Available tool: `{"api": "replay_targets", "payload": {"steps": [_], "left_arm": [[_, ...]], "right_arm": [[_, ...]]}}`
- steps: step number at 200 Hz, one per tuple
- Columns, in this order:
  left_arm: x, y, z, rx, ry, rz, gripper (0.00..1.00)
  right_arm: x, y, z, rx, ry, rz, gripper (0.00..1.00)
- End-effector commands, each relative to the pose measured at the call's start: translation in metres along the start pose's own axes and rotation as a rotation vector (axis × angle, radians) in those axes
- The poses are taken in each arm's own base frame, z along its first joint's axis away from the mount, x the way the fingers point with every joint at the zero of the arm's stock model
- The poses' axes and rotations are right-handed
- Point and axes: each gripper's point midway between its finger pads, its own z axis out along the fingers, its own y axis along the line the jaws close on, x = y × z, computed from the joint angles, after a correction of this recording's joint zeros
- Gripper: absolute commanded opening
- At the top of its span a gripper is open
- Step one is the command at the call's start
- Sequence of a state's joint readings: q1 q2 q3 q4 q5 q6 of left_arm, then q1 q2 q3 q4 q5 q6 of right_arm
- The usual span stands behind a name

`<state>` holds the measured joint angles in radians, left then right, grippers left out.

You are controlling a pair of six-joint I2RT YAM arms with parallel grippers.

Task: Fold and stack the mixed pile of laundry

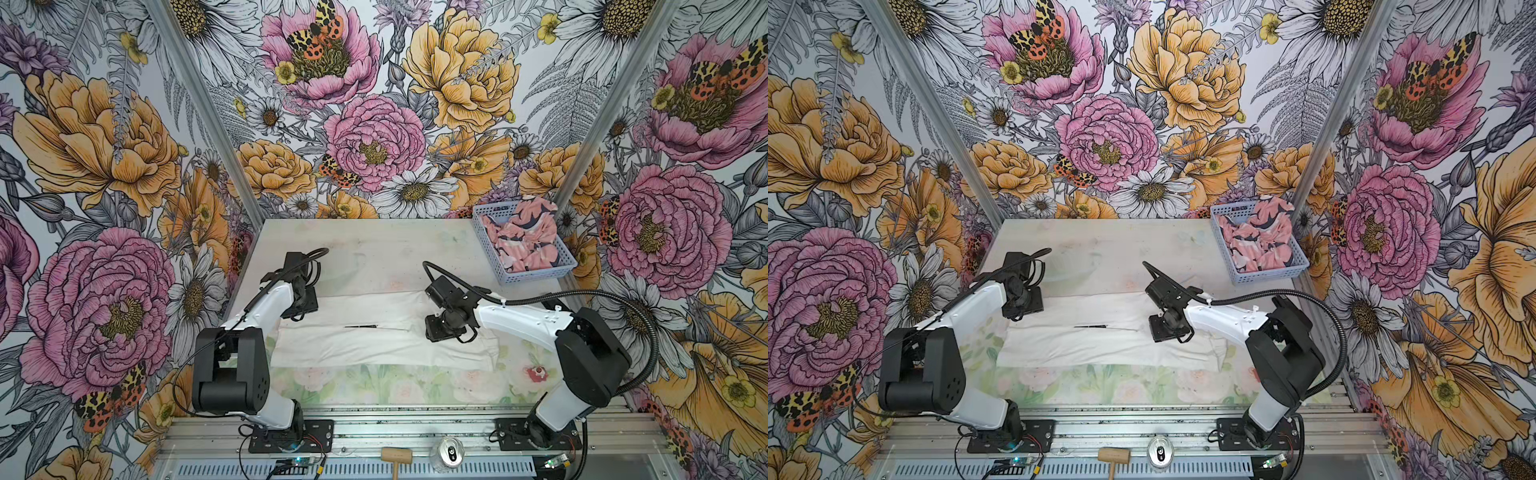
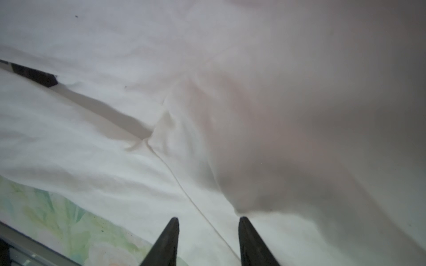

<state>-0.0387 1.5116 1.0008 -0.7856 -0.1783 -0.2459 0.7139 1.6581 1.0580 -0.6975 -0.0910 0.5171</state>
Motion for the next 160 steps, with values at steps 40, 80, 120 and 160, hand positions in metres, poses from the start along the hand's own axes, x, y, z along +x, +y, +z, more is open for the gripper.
{"api": "replay_targets", "payload": {"steps": [40, 80, 120, 160], "left_arm": [[-0.006, -0.008, -0.015, 0.036, -0.047, -0.027, 0.56], [-0.007, -0.006, -0.016, 0.035, -0.05, -0.031, 0.56], [-0.006, -0.005, -0.017, 0.032, -0.051, -0.033, 0.56], [-0.007, -0.004, -0.019, 0.032, -0.062, -0.031, 0.56]], "right_arm": [[-0.016, -0.01, 0.004, 0.176, -0.06, -0.101, 0.41], [-0.013, -0.012, 0.011, 0.198, -0.043, -0.108, 0.29], [-0.009, -0.019, 0.017, 0.233, -0.027, -0.118, 0.21], [-0.008, -0.014, 0.006, 0.202, -0.033, -0.129, 0.02]]}}
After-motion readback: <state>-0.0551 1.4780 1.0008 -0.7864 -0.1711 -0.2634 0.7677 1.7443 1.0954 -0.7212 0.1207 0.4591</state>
